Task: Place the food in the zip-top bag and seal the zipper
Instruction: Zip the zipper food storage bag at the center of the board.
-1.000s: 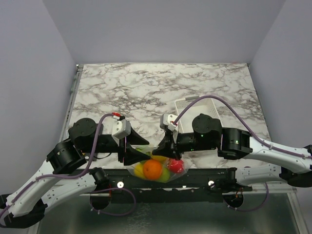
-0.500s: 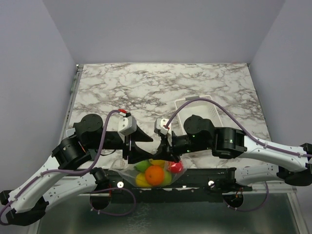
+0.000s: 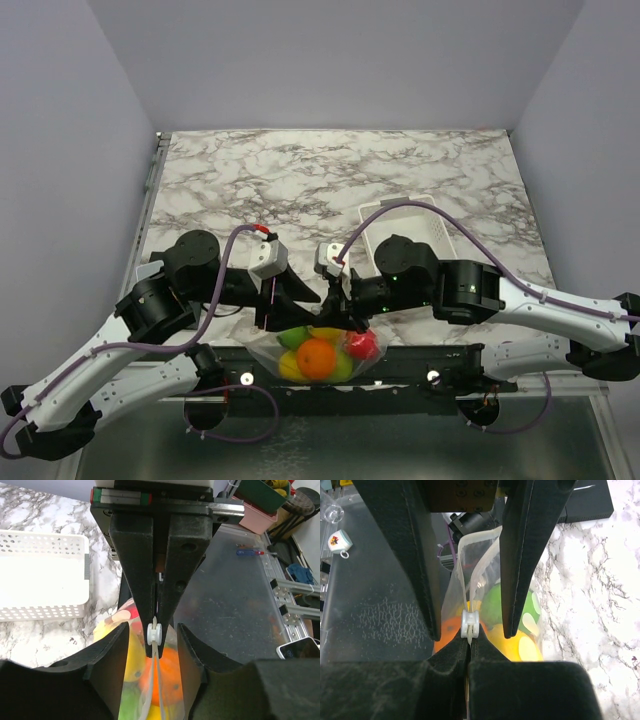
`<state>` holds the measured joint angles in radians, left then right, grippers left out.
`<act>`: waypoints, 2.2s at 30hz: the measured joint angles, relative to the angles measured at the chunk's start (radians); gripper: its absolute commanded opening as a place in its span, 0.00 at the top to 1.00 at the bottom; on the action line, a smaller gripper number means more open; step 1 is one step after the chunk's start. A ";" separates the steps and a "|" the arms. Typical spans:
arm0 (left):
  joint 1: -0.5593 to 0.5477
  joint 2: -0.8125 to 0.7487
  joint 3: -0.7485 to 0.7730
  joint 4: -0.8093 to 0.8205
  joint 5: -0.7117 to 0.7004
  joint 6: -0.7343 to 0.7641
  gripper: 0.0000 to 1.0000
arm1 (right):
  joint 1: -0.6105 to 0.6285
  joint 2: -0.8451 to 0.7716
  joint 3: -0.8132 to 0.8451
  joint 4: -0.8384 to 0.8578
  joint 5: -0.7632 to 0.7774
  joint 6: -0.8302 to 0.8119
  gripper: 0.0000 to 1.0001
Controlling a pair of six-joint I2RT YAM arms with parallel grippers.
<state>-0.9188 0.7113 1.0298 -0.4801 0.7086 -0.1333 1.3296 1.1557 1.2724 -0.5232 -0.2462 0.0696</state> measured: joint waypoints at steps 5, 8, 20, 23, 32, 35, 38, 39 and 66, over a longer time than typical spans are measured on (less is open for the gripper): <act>0.000 0.005 -0.005 0.002 0.010 -0.001 0.61 | 0.000 0.000 0.002 0.000 0.000 0.000 0.99; 0.000 0.007 -0.006 0.002 0.010 -0.001 0.63 | 0.000 0.000 0.002 0.000 0.000 0.000 0.99; 0.000 -0.005 -0.006 0.006 0.010 -0.003 0.74 | 0.000 0.000 0.002 0.000 0.000 0.000 0.99; 0.000 -0.007 -0.006 0.007 0.010 -0.005 0.77 | 0.000 0.000 0.002 0.000 0.000 0.000 0.99; 0.000 -0.009 -0.006 0.008 0.010 -0.007 0.95 | 0.000 0.000 0.002 0.000 0.000 0.000 0.99; 0.000 -0.009 -0.006 0.008 0.010 -0.008 1.00 | 0.000 0.000 0.002 0.000 0.000 0.000 0.99; 0.000 -0.009 -0.006 0.008 0.010 -0.008 1.00 | 0.000 0.000 0.002 0.000 0.000 0.000 0.99; 0.000 -0.009 -0.006 0.008 0.010 -0.009 1.00 | 0.000 0.000 0.002 0.000 0.001 0.000 0.99; 0.000 -0.006 -0.021 0.069 0.000 -0.005 1.00 | 0.004 -0.155 -0.015 0.000 0.186 -0.008 0.99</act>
<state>-0.9188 0.7055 1.0092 -0.4110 0.7082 -0.1379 1.3334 1.0008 1.2572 -0.5236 -0.0605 0.0612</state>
